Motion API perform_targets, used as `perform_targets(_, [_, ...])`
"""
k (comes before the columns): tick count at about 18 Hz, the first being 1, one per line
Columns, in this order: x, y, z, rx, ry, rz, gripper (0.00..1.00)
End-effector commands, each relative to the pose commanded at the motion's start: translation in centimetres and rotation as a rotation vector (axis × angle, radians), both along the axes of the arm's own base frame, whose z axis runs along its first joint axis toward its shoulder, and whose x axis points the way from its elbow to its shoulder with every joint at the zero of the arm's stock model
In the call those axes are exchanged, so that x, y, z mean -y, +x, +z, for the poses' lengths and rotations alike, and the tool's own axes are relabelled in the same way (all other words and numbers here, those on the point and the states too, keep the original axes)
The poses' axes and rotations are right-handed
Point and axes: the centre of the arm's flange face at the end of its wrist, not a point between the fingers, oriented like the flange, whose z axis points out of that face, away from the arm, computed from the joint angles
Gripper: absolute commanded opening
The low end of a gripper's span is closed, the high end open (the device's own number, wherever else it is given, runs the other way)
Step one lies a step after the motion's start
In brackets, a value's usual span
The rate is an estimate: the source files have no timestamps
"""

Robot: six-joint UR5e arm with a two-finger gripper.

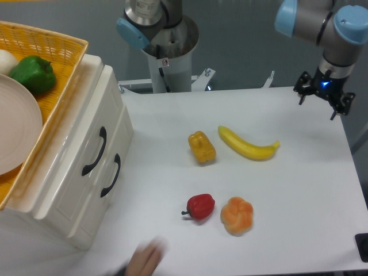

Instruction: Slide open the top white drawer

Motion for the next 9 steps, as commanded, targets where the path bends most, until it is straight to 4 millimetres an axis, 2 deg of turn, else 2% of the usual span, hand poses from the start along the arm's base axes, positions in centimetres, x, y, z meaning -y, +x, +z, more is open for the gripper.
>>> perform_targets(4, [-5.9, 3.8, 0.8, 0.01, -0.025, 0.079, 1.0])
perform_targets(9, [-14.0, 10.3, 1.5, 0.048, -0.062, 0.117, 1.0])
